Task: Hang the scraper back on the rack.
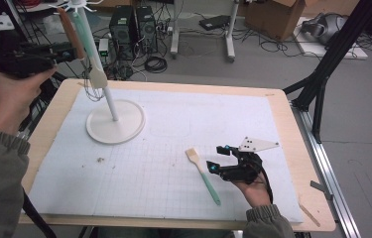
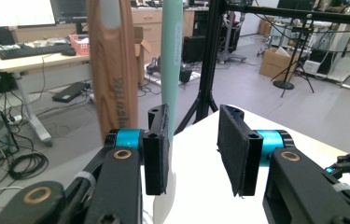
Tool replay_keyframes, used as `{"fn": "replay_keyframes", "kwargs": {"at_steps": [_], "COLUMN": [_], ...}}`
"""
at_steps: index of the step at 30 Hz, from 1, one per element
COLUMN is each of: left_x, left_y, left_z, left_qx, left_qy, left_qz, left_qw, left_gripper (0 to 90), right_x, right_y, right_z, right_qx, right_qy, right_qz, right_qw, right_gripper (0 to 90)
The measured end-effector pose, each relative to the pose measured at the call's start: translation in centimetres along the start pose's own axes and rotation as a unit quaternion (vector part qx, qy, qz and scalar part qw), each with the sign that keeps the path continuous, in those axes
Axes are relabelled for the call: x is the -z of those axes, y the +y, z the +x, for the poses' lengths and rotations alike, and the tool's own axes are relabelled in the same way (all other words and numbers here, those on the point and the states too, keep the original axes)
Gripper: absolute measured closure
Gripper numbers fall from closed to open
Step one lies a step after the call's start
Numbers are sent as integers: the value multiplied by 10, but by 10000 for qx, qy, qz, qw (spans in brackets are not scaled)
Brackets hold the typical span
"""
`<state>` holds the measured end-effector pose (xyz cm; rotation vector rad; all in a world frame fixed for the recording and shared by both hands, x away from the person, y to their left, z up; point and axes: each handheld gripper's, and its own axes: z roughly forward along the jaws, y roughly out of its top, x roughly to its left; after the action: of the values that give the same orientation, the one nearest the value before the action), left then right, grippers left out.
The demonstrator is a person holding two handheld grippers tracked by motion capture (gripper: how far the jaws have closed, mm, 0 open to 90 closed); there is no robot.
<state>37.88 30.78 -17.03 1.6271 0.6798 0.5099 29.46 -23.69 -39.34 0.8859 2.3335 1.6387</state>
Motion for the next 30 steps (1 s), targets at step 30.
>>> {"fn": "replay_keyframes", "kwargs": {"at_steps": [30], "left_x": [-5], "left_y": [27], "left_z": [-27], "left_qx": [-317], "left_qy": [-545], "left_qz": [111], "left_qw": [9980], "left_gripper": [895], "right_x": [-2], "right_y": [-2], "right_z": [-1], "right_qx": [4], "right_qy": [0], "right_qz": [5], "right_qw": [10000], "right_gripper": [271]}}
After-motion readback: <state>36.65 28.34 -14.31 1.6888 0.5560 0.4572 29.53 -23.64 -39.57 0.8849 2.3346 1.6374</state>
